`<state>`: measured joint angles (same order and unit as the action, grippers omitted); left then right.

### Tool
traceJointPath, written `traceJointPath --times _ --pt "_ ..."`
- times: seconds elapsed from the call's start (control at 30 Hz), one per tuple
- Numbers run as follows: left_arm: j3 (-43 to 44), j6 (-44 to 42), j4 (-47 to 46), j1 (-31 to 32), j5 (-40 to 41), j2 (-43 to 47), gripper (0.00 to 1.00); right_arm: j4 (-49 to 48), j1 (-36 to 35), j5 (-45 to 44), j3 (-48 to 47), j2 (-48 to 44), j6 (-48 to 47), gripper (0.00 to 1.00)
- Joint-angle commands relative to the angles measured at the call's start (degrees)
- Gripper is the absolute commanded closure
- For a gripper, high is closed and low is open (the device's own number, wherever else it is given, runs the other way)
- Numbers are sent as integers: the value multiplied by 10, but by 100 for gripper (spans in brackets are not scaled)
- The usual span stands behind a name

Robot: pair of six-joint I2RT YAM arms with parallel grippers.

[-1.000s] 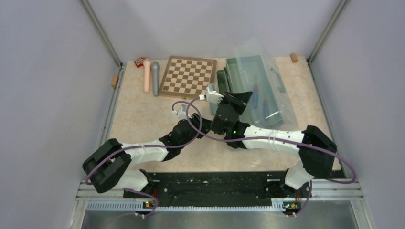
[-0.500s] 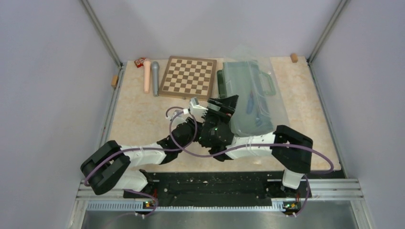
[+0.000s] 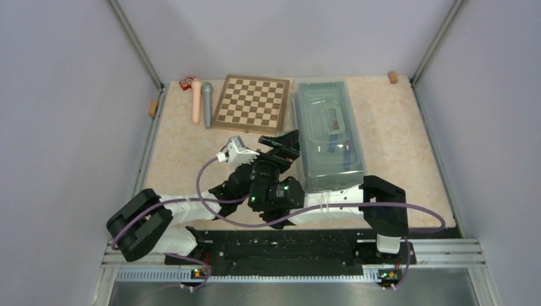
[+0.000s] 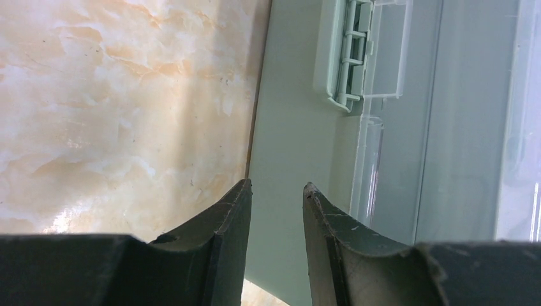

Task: Pack the tool kit

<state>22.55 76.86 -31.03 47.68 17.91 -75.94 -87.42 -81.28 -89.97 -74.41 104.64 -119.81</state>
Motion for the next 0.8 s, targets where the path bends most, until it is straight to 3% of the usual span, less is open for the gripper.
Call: traceJointPath --times 0.0,0.27,0.53,0.7,0.77 --pt "-9 3 1 -2 27 31 60 -115 -23 -95 -33 -21 -50 6" --pt "-10 -17 38 -2 45 74 60 -116 18 -71 -44 -47 -28 4" --pt "8 -107 168 -4 113 200 60 -106 108 82 -8 -184 84 3" --pt "31 -173 246 -4 176 290 60 10 117 195 76 -317 301 3" --pt "40 -204 256 -4 188 314 59 143 129 240 126 -381 439 3"
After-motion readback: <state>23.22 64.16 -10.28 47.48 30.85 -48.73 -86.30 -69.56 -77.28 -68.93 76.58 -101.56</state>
